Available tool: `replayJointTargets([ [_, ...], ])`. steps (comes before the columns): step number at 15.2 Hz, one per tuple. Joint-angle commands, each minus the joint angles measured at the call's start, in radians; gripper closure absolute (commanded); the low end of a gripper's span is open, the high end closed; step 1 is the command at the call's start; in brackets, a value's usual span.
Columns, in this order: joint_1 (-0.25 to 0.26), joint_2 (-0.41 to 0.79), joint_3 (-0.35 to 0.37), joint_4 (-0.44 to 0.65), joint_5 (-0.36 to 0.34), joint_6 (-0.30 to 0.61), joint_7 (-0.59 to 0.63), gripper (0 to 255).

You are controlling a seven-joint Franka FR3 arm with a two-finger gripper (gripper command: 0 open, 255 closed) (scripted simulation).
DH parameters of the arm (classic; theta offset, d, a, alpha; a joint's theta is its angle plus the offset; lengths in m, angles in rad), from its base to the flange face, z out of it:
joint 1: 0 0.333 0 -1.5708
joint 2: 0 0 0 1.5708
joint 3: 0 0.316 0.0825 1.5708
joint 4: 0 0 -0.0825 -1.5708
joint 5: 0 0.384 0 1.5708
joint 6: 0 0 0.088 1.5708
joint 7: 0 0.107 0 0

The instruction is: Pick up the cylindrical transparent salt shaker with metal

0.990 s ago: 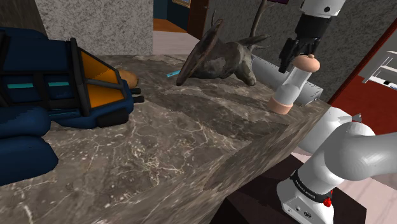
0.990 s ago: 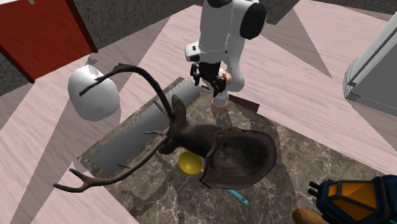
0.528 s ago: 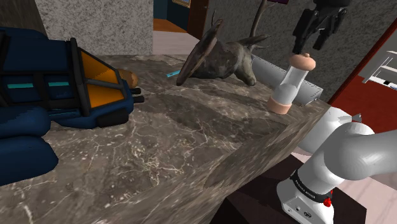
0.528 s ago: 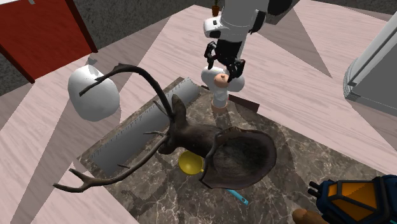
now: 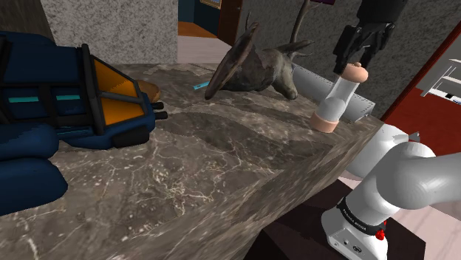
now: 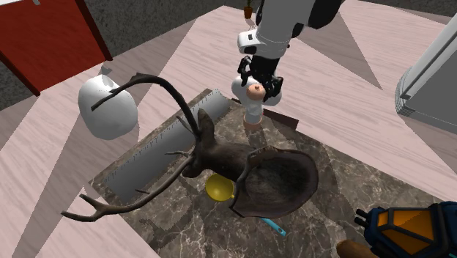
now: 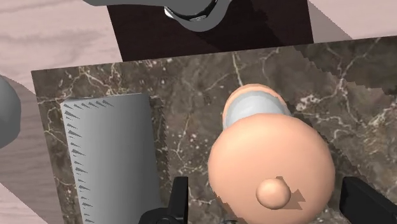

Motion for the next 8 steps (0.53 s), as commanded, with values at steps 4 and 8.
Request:
replayJointTargets([
  [4,0.000,-0.007,-0.005,-0.014,-0.003,0.008,-0.005,255],
  [8,0.000,-0.007,-0.006,-0.015,-0.003,0.008,-0.005,255],
])
